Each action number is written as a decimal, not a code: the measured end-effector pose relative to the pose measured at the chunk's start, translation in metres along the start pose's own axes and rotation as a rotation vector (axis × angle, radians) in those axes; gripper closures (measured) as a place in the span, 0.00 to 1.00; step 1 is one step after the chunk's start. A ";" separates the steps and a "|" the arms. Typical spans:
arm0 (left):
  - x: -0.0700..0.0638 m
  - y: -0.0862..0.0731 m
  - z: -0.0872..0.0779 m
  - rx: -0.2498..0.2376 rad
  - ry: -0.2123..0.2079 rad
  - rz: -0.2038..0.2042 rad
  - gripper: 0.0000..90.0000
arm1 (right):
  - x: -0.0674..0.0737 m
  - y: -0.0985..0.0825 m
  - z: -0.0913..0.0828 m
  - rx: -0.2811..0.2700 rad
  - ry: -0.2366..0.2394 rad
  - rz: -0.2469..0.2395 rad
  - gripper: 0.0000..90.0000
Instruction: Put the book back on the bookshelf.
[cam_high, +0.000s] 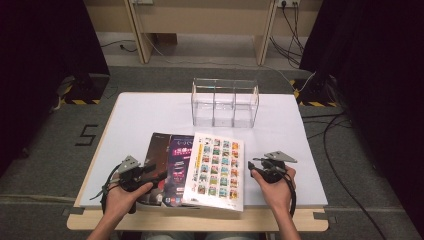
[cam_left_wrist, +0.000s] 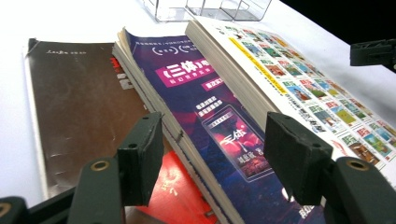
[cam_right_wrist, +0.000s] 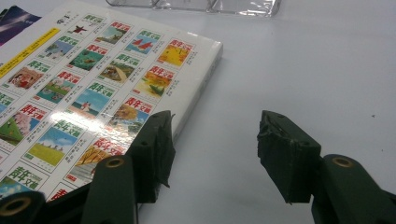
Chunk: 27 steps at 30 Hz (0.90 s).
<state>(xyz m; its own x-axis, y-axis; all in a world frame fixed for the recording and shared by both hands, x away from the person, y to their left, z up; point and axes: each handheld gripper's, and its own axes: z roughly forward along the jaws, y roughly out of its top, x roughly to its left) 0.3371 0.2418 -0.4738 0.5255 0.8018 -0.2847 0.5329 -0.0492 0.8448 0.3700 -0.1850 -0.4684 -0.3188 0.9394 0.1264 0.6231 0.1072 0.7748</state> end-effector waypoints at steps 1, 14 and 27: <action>0.000 0.001 0.000 0.003 -0.003 -0.003 0.42 | 0.000 0.000 0.000 0.006 0.004 0.007 0.52; -0.019 0.020 0.024 0.076 -0.068 -0.002 0.42 | 0.007 0.004 0.008 0.083 0.097 0.057 0.53; -0.034 0.033 0.059 0.162 -0.124 -0.003 0.43 | 0.015 0.006 0.021 0.150 0.197 0.106 0.52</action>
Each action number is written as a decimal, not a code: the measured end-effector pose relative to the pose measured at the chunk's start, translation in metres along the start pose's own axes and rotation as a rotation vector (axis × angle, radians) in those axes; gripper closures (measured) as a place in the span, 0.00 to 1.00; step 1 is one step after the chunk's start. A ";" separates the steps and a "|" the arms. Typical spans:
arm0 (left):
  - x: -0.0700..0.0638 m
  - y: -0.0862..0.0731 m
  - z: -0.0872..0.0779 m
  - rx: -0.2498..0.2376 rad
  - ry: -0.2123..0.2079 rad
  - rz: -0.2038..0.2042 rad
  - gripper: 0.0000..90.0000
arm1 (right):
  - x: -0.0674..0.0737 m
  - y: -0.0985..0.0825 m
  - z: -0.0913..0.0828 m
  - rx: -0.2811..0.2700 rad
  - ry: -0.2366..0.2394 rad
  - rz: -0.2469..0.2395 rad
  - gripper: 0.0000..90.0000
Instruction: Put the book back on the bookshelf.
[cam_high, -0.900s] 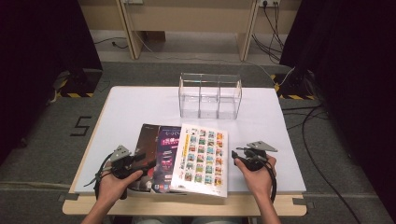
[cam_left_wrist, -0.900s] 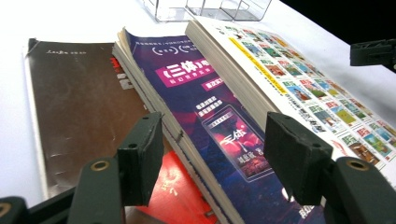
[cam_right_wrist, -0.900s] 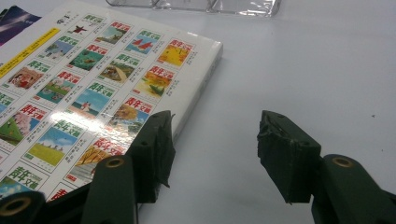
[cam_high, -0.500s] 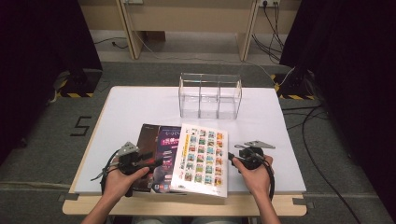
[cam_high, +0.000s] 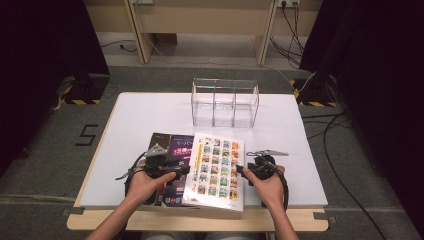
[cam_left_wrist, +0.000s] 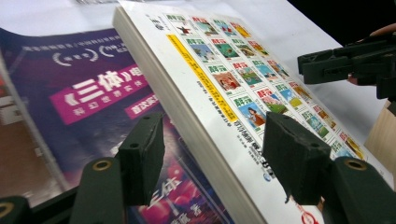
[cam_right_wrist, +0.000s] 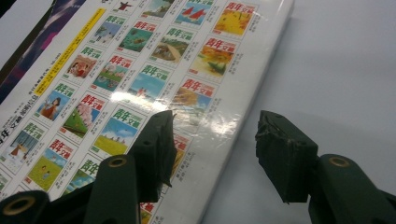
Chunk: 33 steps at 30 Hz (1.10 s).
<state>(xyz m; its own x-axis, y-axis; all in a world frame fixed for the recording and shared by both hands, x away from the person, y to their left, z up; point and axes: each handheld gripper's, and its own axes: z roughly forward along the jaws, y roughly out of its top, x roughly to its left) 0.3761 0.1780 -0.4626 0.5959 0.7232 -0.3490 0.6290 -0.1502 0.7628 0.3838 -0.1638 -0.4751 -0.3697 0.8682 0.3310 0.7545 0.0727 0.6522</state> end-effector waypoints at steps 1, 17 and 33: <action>-0.001 0.000 0.003 0.008 -0.001 0.000 0.43 | 0.000 0.000 0.002 0.004 0.009 0.002 0.51; 0.001 0.003 0.025 0.059 -0.005 -0.055 0.51 | 0.001 0.003 0.014 0.041 0.046 0.043 0.48; 0.006 0.005 0.021 0.041 0.040 -0.212 0.62 | 0.009 0.005 0.021 0.023 0.041 0.059 0.48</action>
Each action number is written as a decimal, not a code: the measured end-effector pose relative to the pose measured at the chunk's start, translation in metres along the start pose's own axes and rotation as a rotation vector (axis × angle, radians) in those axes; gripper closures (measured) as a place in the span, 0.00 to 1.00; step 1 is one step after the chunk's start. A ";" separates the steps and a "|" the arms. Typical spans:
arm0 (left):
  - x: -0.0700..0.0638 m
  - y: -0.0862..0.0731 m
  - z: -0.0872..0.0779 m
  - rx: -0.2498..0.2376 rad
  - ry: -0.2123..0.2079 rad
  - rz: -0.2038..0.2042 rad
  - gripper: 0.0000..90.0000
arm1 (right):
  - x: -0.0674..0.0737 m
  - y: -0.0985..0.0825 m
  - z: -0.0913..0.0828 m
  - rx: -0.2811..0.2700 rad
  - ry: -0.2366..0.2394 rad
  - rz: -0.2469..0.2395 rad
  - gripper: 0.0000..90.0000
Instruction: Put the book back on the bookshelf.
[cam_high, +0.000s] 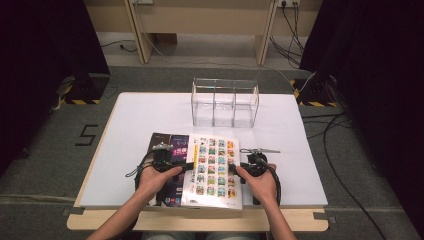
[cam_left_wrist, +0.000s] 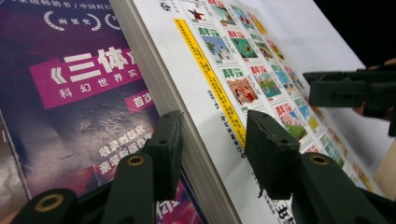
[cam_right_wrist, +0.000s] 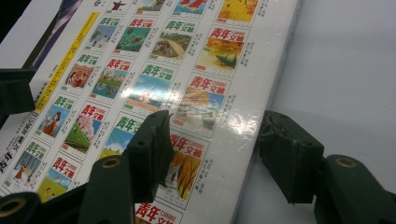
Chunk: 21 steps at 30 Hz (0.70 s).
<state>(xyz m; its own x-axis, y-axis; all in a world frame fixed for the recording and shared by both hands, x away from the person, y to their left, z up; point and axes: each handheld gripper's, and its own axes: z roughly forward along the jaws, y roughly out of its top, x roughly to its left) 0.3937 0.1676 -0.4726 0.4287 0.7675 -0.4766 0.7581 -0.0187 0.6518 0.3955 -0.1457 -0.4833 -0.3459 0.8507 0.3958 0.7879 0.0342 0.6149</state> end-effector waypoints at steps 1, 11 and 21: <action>-0.001 0.001 0.000 0.001 0.001 -0.006 0.62 | 0.000 0.000 0.000 -0.002 -0.002 -0.001 0.48; 0.003 0.012 0.000 -0.033 -0.041 -0.104 0.63 | 0.000 -0.001 0.000 -0.009 -0.004 -0.002 0.48; 0.007 0.019 0.013 -0.057 -0.139 -0.237 0.63 | 0.000 -0.001 0.001 -0.008 -0.001 0.001 0.47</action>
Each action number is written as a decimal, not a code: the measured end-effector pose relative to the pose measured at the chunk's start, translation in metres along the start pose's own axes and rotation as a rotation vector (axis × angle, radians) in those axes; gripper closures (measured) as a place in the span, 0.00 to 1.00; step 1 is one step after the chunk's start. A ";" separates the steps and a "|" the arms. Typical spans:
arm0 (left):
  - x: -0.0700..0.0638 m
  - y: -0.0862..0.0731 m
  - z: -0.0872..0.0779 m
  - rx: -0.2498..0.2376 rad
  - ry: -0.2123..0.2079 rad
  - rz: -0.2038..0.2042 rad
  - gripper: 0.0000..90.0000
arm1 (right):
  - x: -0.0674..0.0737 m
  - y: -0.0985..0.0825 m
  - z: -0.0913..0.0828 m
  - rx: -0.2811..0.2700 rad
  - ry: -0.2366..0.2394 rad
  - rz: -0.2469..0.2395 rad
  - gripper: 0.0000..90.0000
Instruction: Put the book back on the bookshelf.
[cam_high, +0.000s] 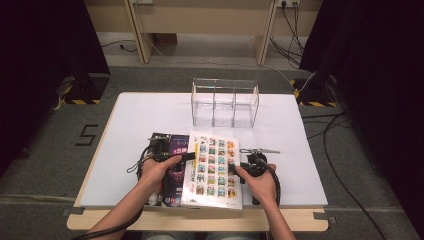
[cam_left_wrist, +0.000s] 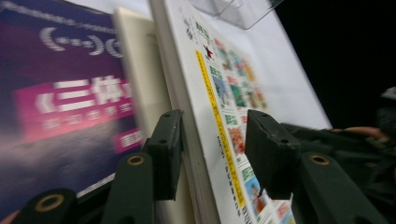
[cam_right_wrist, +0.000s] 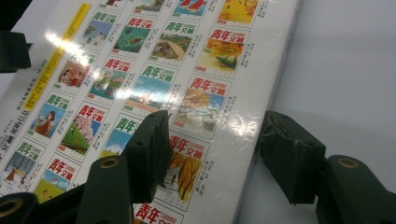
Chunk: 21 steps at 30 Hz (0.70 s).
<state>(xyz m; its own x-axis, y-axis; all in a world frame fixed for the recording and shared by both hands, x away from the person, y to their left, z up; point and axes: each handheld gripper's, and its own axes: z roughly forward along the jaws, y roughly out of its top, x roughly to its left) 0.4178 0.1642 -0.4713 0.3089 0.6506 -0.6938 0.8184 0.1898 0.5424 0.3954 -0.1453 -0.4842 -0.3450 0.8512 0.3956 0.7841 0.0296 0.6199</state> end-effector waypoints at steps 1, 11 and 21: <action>-0.001 -0.002 0.006 0.029 -0.040 -0.030 0.65 | 0.000 0.000 0.000 -0.001 0.001 -0.001 0.47; -0.010 -0.011 0.019 0.051 0.010 0.072 0.81 | -0.006 -0.001 0.001 -0.004 0.038 0.019 0.46; -0.012 -0.014 0.011 0.017 -0.038 0.151 0.86 | -0.021 0.008 -0.006 -0.017 0.028 0.055 0.51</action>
<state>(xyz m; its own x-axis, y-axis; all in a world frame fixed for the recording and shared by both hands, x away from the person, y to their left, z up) 0.4075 0.1451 -0.4758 0.4468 0.6424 -0.6226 0.7692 0.0794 0.6340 0.4058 -0.1660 -0.4837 -0.3159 0.8363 0.4482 0.7933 -0.0263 0.6082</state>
